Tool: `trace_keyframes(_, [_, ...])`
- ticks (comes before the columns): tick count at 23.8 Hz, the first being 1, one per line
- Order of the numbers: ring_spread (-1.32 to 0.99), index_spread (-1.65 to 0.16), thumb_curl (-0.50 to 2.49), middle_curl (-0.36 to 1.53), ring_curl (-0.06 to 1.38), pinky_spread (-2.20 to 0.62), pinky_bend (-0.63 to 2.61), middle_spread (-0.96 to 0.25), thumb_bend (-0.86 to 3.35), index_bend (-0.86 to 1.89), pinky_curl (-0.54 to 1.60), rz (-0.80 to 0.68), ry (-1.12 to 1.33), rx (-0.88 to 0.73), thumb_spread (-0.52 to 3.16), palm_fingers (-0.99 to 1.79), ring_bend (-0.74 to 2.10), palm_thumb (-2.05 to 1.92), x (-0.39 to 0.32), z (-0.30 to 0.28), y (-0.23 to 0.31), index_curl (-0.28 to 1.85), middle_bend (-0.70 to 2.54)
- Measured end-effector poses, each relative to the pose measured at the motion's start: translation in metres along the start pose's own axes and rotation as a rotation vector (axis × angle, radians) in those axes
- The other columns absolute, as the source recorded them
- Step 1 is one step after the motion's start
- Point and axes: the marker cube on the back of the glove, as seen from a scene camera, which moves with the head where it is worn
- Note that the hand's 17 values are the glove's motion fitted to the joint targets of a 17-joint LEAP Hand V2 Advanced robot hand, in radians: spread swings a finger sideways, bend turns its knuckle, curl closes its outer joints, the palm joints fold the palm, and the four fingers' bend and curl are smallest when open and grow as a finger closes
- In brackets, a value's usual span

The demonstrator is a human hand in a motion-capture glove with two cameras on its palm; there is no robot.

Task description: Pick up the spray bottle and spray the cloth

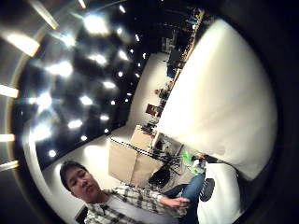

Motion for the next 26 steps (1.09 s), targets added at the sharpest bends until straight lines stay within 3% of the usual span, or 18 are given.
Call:
trace_keyframes(17, [-0.22, -0.31, 0.81, 0.54, 0.48, -0.16, 0.53, -0.17, -0.03, 0.16, 0.39, -0.173, -0.349, -0.056, 0.18, 1.22, 0.58, 1.09, -0.051, 0.090, -0.021, 0.54, 0.48])
trace_keyframes(26, [-0.21, -0.31, 0.81, 0.54, 0.48, -0.15, 0.53, -0.16, -0.03, 0.15, 0.39, -0.164, -0.323, -0.104, 0.19, 1.21, 0.57, 1.09, -0.042, 0.151, -0.034, 0.53, 0.48])
